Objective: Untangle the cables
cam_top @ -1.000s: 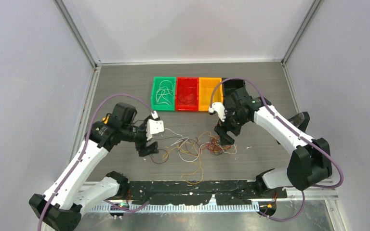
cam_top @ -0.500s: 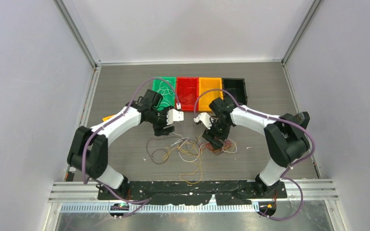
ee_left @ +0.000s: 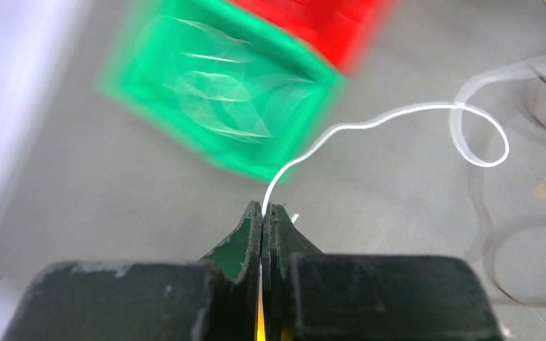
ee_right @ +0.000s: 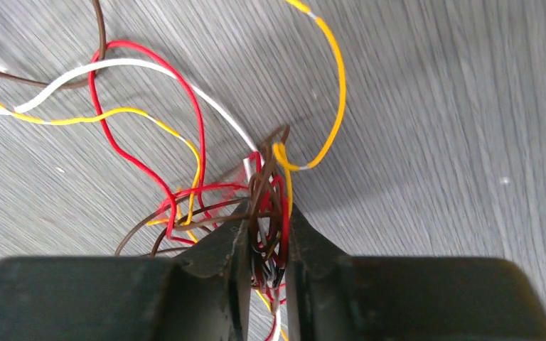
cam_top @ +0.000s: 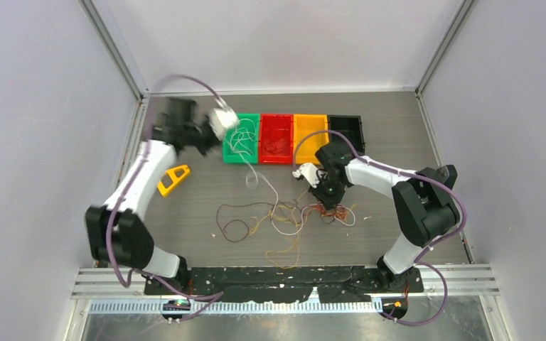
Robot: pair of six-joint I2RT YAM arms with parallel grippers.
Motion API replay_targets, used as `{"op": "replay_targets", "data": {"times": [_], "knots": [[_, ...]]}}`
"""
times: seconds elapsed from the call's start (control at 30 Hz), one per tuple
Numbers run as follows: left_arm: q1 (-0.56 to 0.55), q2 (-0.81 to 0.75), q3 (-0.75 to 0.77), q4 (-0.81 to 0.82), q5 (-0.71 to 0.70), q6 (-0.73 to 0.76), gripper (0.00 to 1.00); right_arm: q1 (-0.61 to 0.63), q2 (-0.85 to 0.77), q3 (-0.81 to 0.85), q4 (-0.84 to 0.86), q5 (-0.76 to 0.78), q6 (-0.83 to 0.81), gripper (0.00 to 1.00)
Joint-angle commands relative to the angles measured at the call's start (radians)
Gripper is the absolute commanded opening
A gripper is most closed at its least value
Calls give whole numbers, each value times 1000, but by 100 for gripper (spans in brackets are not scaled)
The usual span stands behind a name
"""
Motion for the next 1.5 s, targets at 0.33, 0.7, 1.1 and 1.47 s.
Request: {"op": "replay_targets", "data": {"times": [0.33,0.7,1.1,1.47], "knots": [[590,-97,968,-37,97,-699,0,-193,-61,-143,-44,150,-146,6],[555,-474,132,-549,384,221,0,-194,-131,-68,-130,15,-146,6],[284,-474,-175,-466,266,352,70,-194,-122,-16,-183,-80,-129,6],[-491,-171,-284,211,122,-426,67,-193,-103,-7,-202,-99,-129,5]]}}
